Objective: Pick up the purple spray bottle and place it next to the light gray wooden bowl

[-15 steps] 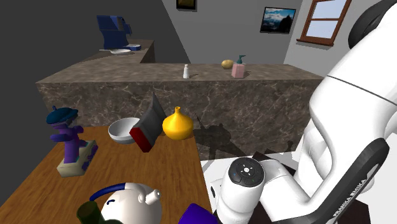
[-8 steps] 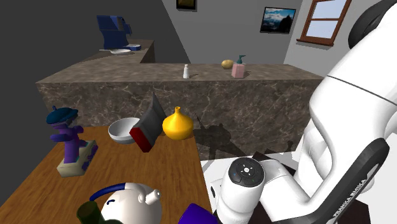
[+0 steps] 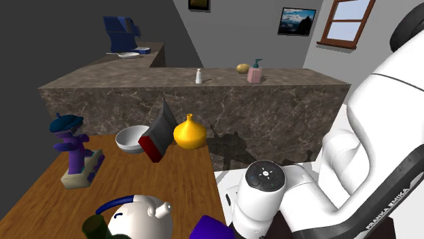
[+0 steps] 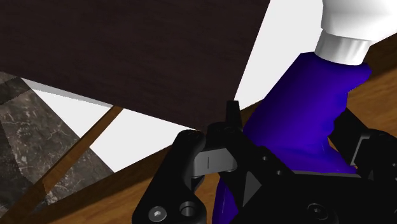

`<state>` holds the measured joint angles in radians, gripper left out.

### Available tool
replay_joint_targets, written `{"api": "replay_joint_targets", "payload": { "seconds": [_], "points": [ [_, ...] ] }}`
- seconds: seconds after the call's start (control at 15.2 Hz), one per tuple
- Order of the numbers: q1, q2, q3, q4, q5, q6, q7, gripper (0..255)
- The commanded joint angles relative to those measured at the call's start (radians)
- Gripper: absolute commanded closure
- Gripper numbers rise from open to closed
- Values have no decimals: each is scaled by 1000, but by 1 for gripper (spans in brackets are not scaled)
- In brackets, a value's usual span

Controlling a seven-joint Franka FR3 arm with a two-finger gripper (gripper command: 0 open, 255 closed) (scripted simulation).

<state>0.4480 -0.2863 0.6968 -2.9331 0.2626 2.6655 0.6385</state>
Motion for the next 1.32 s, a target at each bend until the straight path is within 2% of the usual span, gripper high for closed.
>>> {"api": "replay_joint_targets", "payload": {
  "seconds": [0.0,0.53,1.25],
  "points": [
    [23,-43,-20,4,25,-46,-20,255],
    [80,-201,-85,29,64,-228,-63,255],
    [106,-362,-156,93,53,-450,-85,255]
  ]
}}
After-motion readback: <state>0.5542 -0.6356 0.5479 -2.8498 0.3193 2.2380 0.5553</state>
